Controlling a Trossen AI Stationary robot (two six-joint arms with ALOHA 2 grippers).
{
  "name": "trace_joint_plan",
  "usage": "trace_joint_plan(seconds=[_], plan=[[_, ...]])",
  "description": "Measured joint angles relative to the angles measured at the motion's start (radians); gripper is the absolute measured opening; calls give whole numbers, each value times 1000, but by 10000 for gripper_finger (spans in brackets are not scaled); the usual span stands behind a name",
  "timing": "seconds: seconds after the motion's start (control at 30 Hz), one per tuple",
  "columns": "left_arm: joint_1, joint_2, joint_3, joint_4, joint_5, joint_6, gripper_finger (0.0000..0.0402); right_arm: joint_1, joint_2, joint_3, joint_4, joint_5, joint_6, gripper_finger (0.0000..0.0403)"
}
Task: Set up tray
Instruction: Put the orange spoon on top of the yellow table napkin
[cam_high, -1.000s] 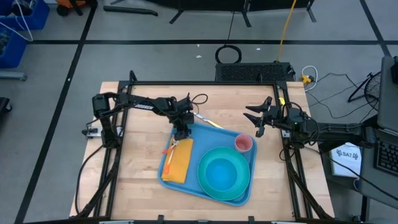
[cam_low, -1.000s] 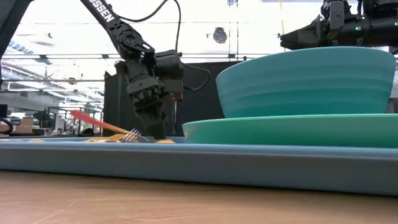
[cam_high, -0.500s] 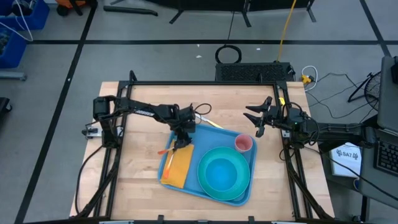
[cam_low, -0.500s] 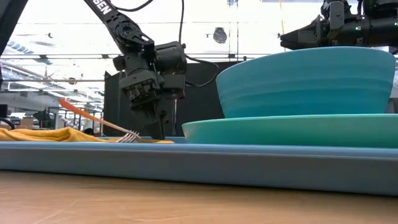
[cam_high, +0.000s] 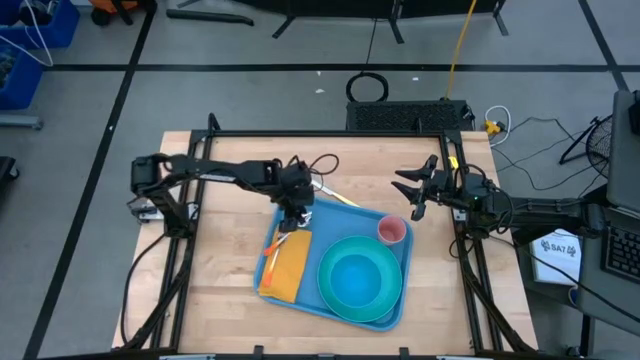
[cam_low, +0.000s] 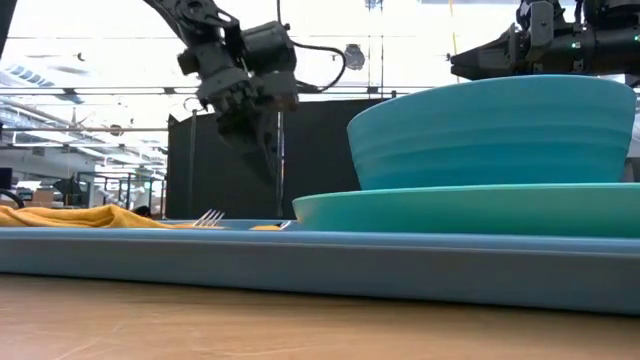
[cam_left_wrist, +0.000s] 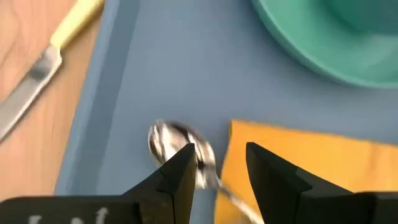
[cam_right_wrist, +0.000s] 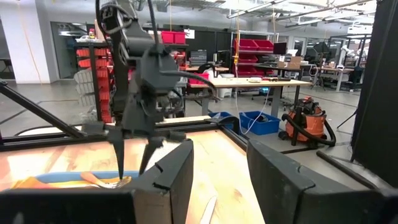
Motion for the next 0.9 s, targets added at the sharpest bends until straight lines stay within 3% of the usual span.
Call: trace_joint_plan(seconds=[0.3, 0.6, 0.9], plan=[[-72, -39, -65, -178, -33, -77, 145, 0, 0, 0, -5, 0, -2, 141], [-150, -38, -146, -144, -44, -225, 145, 0, 0, 0, 9, -1, 1, 141], [-195, -38, -146, -133, -141, -504, 145, 0, 0, 0, 10, -1, 7, 141]])
